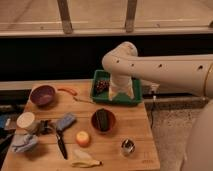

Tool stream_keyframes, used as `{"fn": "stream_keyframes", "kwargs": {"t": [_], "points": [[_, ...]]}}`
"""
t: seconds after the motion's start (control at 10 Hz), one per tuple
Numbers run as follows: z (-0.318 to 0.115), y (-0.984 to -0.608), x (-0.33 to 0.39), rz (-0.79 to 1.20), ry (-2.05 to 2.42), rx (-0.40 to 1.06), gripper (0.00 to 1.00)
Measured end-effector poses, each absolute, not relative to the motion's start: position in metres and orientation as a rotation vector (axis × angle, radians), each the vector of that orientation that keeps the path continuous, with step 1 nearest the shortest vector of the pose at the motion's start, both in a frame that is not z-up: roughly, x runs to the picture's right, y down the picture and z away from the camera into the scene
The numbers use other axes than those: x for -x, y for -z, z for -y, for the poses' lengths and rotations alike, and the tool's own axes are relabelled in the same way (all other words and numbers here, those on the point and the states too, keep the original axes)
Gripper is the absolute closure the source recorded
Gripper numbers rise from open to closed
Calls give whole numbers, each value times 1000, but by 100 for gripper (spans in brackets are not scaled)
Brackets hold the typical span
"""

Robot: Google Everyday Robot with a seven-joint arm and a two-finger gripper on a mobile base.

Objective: Place eraser in paper cup

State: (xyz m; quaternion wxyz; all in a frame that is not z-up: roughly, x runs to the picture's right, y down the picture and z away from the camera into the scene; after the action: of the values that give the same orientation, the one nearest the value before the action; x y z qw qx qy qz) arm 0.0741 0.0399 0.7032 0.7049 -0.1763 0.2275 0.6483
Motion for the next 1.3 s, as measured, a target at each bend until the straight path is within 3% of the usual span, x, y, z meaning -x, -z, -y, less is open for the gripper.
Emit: {"fn": "stream_keyframes", "kwargs": {"t": [0.4, 0.9, 1.3], "points": [[-48, -713, -65, -514, -1419, 442, 39], [-86, -764, -3, -500, -1319, 607, 39], [-94, -766, 13, -487, -1275, 661, 39]]}}
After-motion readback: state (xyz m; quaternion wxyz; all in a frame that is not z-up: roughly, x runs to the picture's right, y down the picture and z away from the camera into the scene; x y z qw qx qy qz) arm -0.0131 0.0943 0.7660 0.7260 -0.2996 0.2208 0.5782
